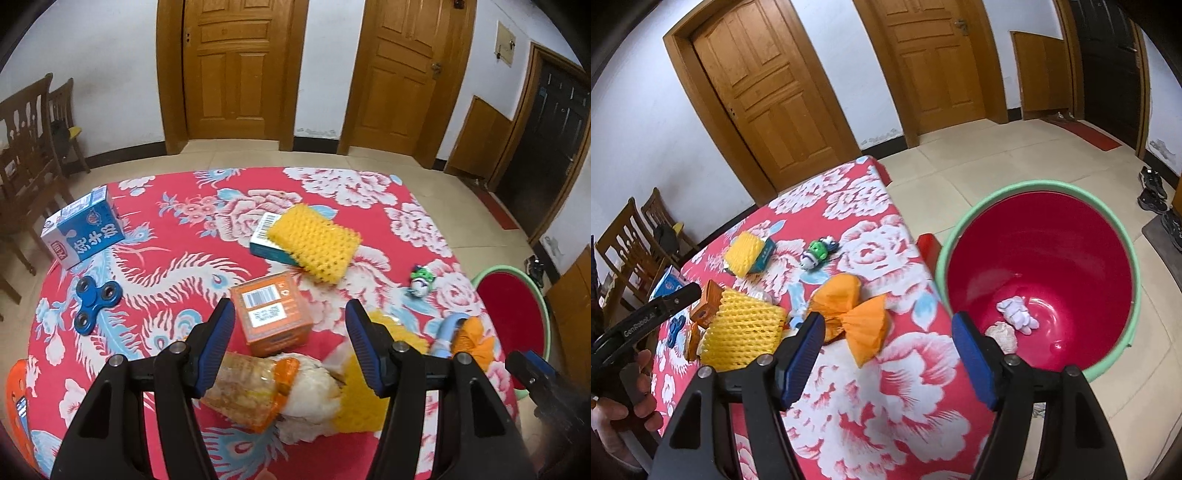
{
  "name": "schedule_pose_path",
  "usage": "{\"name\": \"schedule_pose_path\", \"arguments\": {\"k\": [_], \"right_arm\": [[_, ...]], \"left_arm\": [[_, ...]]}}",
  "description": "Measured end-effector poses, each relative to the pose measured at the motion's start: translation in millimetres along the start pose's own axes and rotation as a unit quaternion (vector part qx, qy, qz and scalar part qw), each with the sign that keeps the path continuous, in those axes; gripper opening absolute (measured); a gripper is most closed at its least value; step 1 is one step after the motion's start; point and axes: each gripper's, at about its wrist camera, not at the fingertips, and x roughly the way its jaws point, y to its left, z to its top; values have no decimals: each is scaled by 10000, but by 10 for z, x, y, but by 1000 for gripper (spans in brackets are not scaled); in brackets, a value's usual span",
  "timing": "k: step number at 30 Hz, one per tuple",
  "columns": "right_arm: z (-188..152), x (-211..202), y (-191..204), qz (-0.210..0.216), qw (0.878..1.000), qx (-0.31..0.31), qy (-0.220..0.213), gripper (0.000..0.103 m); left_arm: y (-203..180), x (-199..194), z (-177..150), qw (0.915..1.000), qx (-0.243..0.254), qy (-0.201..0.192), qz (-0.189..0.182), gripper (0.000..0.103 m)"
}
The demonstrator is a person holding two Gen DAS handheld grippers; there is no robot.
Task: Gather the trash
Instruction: 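Move the left tool back over the table toward the orange box, then grasp the orange box with the left tool while the right tool grasps the orange bow wrapper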
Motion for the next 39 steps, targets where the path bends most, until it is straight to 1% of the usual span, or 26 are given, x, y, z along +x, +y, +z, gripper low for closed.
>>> {"name": "schedule_pose_path", "arguments": {"k": [4, 13, 18, 23, 24, 26, 29, 31, 32, 33, 36, 38, 39], "right_arm": [[2, 98, 95, 41, 9999, -75, 75, 73], [25, 267, 192, 100, 9998, -16, 171, 73], [25, 356, 196, 64, 9997, 42, 250, 73], [23, 428, 211, 135, 9993, 71, 354, 73], [26, 444, 220, 175, 9991, 84, 379, 73], [37, 458, 249, 196, 9992, 65, 350, 73], [56, 504, 289, 247, 9990, 64, 354, 73], [65, 526, 310, 231, 9992, 45, 325, 67], [68, 537, 317, 233, 9992, 41, 322, 67], [72, 543, 326, 216, 9993, 27, 298, 65], [67, 555, 345, 193, 9994, -59, 267, 60], [63, 555, 340, 235, 9994, -67, 264, 55], [62, 548, 332, 296, 9992, -37, 265, 50]], "left_arm": [[53, 69, -4, 9999, -44, 41, 93, 62], [140, 241, -22, 9996, -174, 202, 46, 62], [148, 320, -16, 9995, -167, 262, -42, 62], [147, 396, -23, 9990, -168, 403, -23, 62], [155, 410, -26, 9989, -189, 425, -34, 62], [172, 436, -30, 9986, -252, 460, -54, 56], [205, 454, -26, 9980, -373, 503, -121, 55], [218, 454, -24, 9977, -395, 523, -154, 55], [229, 452, -25, 9976, -418, 526, -183, 55], [233, 449, -25, 9975, -424, 520, -218, 54], [245, 425, -30, 9968, -462, 504, -425, 54], [240, 392, -27, 9967, -490, 456, -461, 54], [233, 366, -21, 9969, -481, 418, -463, 54]]}}
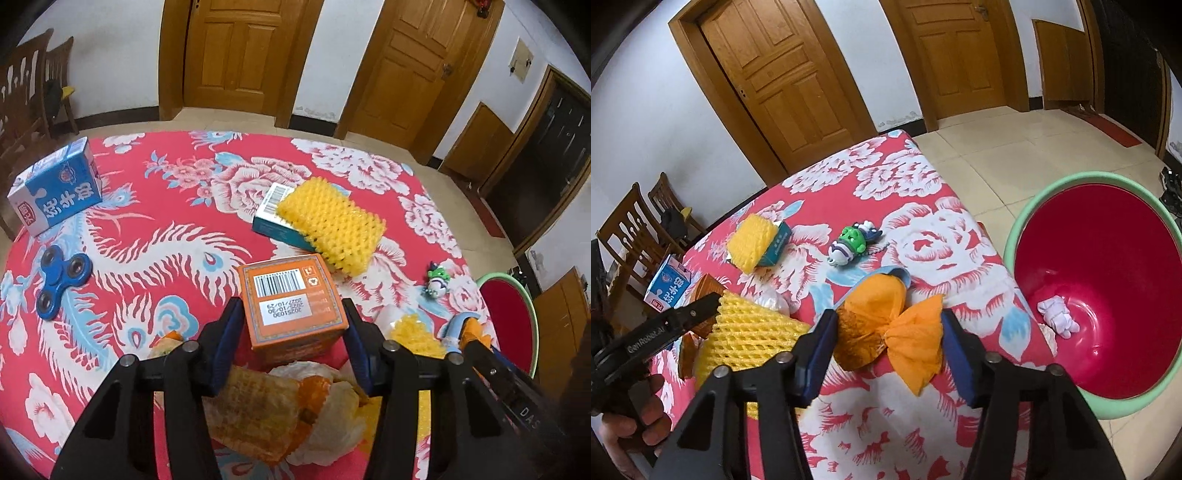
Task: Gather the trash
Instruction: 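Grasp the orange box with the left tool while the right tool grasps the orange bow wrapper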
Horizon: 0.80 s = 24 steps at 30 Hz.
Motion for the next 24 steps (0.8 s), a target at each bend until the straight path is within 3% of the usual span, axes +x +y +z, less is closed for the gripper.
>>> {"name": "schedule_pose_path", "arguments": {"k": [8, 11, 24], "right_arm": [[-4, -127, 21, 93, 9997, -74, -207, 20], [-9, -180, 13, 118, 9995, -33, -298, 4], [-19, -429, -3, 241, 9981, -19, -574, 4]], "left_arm": [[-38, -238, 15, 9996, 7, -257, -139, 54], [-45, -312, 16, 9993, 17, -318, -189, 54], [-87, -507, 2, 9983, 69, -492, -290, 54]]}}
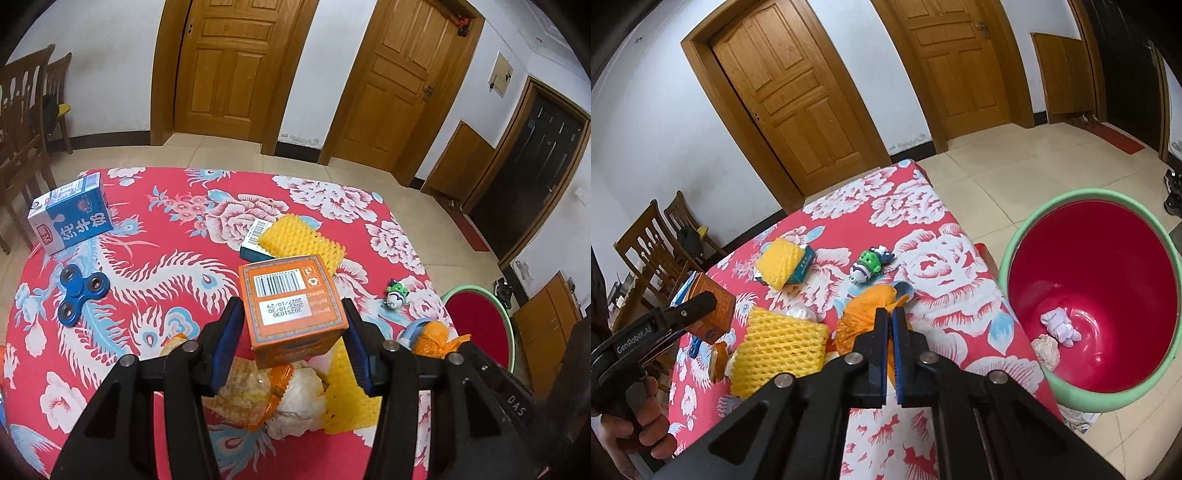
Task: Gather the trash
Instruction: 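Grasp the orange box with the left tool while the right tool grasps the orange bow wrapper, then carry the orange box and orange wrapper over the red bin and release them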
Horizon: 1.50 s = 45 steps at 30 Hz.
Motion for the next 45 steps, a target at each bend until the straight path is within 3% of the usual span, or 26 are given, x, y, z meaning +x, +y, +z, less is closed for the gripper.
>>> {"name": "schedule_pose_path", "arguments": {"k": [12, 23, 27, 35, 45], "right_arm": [[113, -477, -14, 76, 9984, -19, -552, 4], [177, -774, -294, -50, 9963, 254, -819, 4], [182, -872, -447, -161, 9950, 369, -913, 4], [154, -998, -822, -408, 9915, 701, -1021, 4], [53, -1080, -1144, -574, 9882, 995, -1012, 4]], "left_arm": [[-194, -202, 16, 9994, 172, -178, -247, 54], [-579, -244, -5, 9973, 535, -137, -484, 54], [-789, -209, -25, 9956, 708, -72, -609, 54], [-1259, -76, -104, 9889, 1210, 78, -862, 38], [-1437, 25, -301, 9832, 1426, 539, -1001, 38]]}}
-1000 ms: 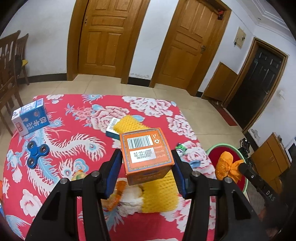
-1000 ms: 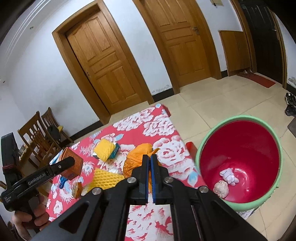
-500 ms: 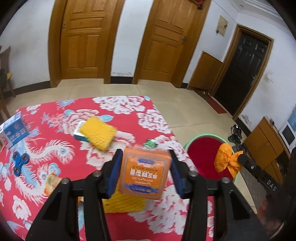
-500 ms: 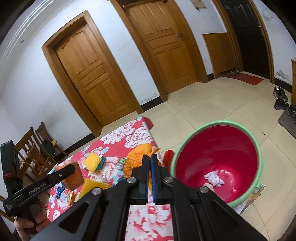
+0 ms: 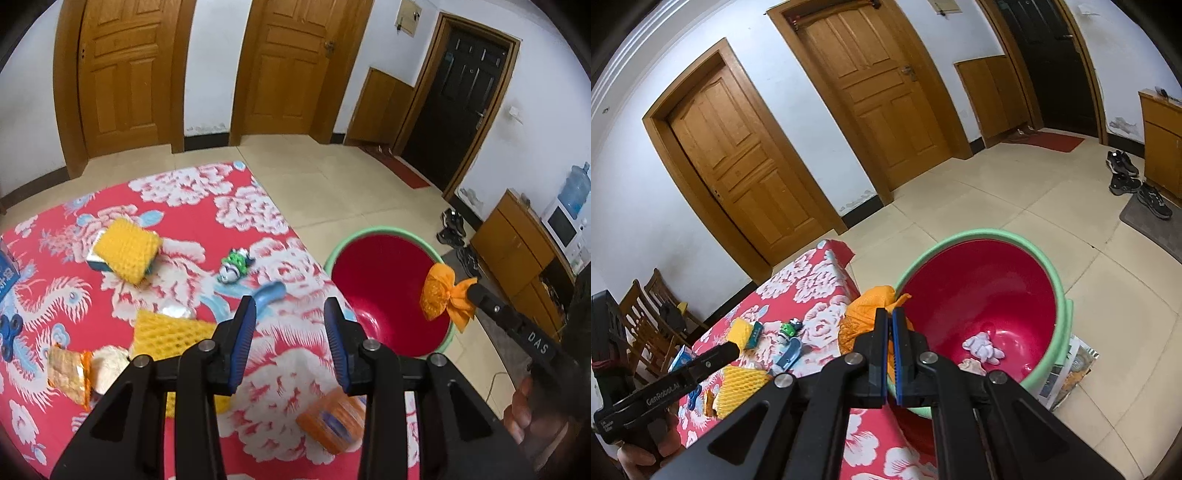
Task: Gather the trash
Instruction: 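Carry the orange box and orange wrapper over the red bin and release them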
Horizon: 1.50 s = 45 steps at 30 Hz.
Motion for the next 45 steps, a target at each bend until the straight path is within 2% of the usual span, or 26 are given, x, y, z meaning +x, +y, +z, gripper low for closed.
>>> {"name": "schedule_pose_path", "arguments": {"k": [6, 11, 16, 20, 35, 37, 39, 45], "right_arm": [[-50, -88, -28, -21, 10000, 3, -18, 4], [-81, -210, -71, -24, 9999, 35, -105, 4], [-118, -316, -99, -35, 9998, 57, -170, 4], [-148, -408, -118, -51, 9997, 59, -220, 4], [-190, -478, -118, 53, 9998, 108, -169, 4], [-189, -474, -125, 79, 9998, 120, -153, 4], [-206, -477, -122, 93, 9998, 119, -141, 4], [-226, -484, -155, 129, 9997, 148, -119, 4]], "left_arm": [[-45, 12, -155, 9995, 31, 272, -142, 44], [-146, -46, -279, 9987, 203, 362, -298, 54], [-285, -112, -418, 9971, 540, 389, -379, 66], [-391, -117, -542, 9949, 862, 441, -297, 70], [-465, 192, -751, 9904, 1154, 756, -116, 71], [-470, 244, -764, 9904, 1108, 814, -140, 71], [-459, 287, -769, 9910, 992, 872, -232, 63], [-417, 284, -724, 9938, 667, 842, -302, 62]]}}
